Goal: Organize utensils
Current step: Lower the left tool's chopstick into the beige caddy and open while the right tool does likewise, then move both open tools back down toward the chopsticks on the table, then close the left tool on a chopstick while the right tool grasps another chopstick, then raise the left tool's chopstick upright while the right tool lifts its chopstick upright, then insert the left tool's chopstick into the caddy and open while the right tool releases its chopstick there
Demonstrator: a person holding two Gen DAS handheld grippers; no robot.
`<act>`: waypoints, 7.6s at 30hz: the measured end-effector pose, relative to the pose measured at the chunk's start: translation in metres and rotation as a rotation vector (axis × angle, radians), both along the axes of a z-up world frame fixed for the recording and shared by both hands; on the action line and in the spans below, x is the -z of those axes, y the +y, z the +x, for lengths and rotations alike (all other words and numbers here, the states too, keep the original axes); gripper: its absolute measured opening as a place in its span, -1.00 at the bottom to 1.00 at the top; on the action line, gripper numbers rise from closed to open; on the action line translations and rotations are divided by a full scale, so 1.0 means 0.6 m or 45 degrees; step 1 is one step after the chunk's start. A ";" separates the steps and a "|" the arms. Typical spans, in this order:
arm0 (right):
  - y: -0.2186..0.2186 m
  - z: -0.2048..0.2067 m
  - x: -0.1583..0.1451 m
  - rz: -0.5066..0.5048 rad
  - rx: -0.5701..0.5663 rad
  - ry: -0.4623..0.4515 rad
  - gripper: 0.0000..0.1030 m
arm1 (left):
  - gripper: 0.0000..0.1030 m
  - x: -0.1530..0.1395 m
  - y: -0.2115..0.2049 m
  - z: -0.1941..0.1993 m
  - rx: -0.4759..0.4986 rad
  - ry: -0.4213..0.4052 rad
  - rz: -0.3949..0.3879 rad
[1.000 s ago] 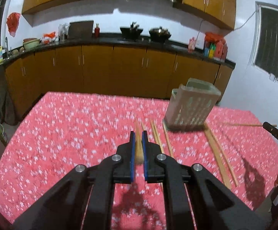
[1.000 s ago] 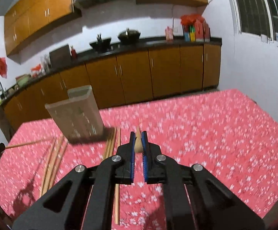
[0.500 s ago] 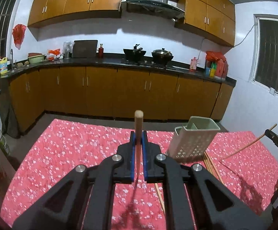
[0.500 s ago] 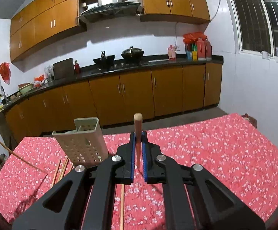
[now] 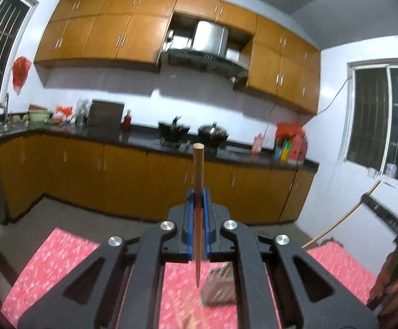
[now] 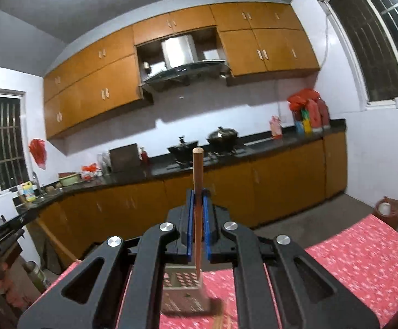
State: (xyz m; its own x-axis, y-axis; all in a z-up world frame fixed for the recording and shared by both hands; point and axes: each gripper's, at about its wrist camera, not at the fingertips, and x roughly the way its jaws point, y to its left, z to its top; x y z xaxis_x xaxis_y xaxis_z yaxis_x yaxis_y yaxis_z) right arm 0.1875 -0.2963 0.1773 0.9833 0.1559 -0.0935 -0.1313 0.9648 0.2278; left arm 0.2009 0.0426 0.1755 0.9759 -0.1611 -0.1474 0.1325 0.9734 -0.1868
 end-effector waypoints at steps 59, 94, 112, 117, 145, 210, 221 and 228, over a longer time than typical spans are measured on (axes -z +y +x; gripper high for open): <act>0.027 0.008 0.436 -0.183 -0.096 0.995 -0.64 | -0.39 0.427 0.027 -0.019 0.047 0.790 0.026; 0.006 0.031 0.448 -0.212 0.038 1.000 -0.84 | -0.83 0.484 0.012 0.026 0.020 0.948 0.125; 0.002 0.042 0.452 -0.225 0.063 0.966 -0.83 | -0.81 0.486 0.023 0.018 0.044 0.915 0.122; 0.007 0.038 0.449 -0.256 0.067 0.966 -0.83 | -0.81 0.484 0.012 0.013 0.039 0.916 0.164; -0.030 0.000 0.346 -0.143 0.077 0.758 -0.85 | -0.85 0.393 0.022 0.008 0.015 0.796 0.171; -0.067 -0.052 0.239 -0.069 0.180 0.428 -0.85 | -0.85 0.246 0.049 -0.055 -0.024 0.457 0.045; -0.053 -0.051 0.202 -0.080 0.136 0.364 -0.85 | -0.85 0.208 0.045 -0.056 -0.005 0.383 0.073; -0.039 -0.061 0.138 -0.024 0.003 0.284 -0.85 | -0.85 0.160 0.024 -0.067 0.096 0.306 0.090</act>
